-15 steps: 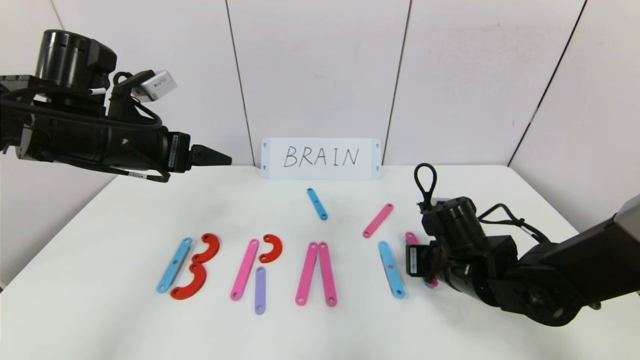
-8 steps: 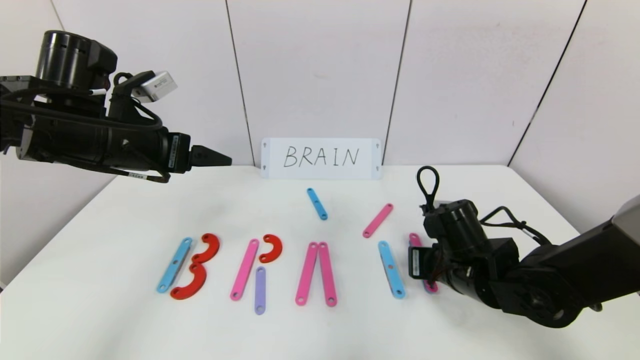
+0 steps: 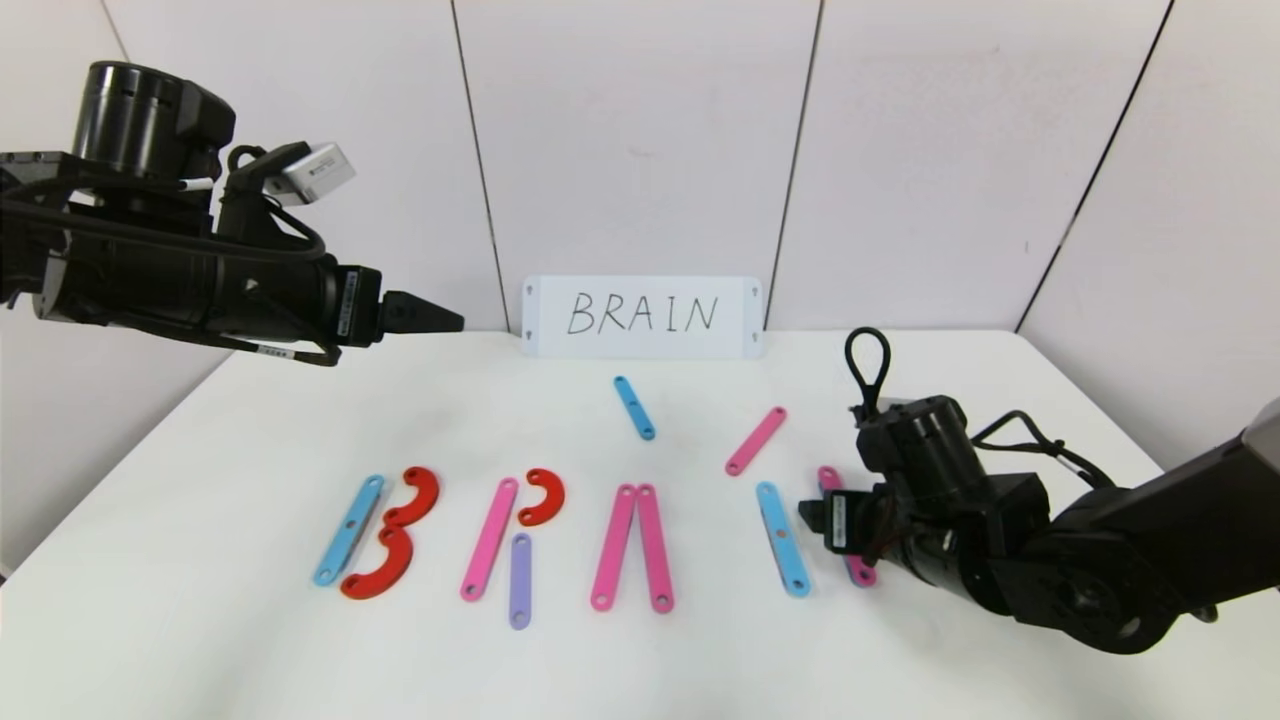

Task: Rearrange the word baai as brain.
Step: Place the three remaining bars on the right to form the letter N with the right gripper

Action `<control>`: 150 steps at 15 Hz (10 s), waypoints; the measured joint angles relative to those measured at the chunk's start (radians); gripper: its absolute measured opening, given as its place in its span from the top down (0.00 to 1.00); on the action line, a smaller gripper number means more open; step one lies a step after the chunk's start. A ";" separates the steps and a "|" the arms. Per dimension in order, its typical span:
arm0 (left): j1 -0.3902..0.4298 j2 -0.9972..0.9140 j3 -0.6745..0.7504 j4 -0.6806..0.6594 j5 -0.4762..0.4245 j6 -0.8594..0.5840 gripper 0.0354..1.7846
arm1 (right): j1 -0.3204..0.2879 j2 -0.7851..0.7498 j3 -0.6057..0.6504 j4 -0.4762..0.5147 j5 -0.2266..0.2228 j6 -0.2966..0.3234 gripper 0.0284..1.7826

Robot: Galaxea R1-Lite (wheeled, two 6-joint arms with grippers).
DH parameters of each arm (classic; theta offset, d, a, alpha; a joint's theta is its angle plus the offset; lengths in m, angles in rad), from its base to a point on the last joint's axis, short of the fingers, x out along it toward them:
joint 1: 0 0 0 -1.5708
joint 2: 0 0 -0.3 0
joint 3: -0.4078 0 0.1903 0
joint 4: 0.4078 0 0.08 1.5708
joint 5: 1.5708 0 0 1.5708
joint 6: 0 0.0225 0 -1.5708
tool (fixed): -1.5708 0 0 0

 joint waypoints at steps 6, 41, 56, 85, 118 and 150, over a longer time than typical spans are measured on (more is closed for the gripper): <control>0.000 -0.002 0.000 0.000 0.000 0.000 0.02 | -0.001 -0.011 -0.068 0.005 0.001 -0.035 0.03; -0.013 -0.016 0.005 0.000 0.000 0.000 0.02 | 0.120 0.582 -1.010 0.164 0.156 -0.374 0.39; -0.011 -0.012 0.001 -0.003 0.002 -0.001 0.02 | 0.114 0.471 -0.923 0.160 0.156 -0.365 0.86; -0.015 -0.006 0.012 -0.001 0.001 0.002 0.02 | -0.330 -0.116 0.199 -0.225 0.544 -0.505 0.86; -0.031 0.006 0.015 0.000 0.003 0.003 0.02 | -0.389 -0.059 0.199 -0.277 0.623 -0.508 0.03; -0.033 0.011 0.015 -0.001 0.003 0.003 0.02 | -0.183 0.027 0.019 -0.270 0.399 -0.440 0.03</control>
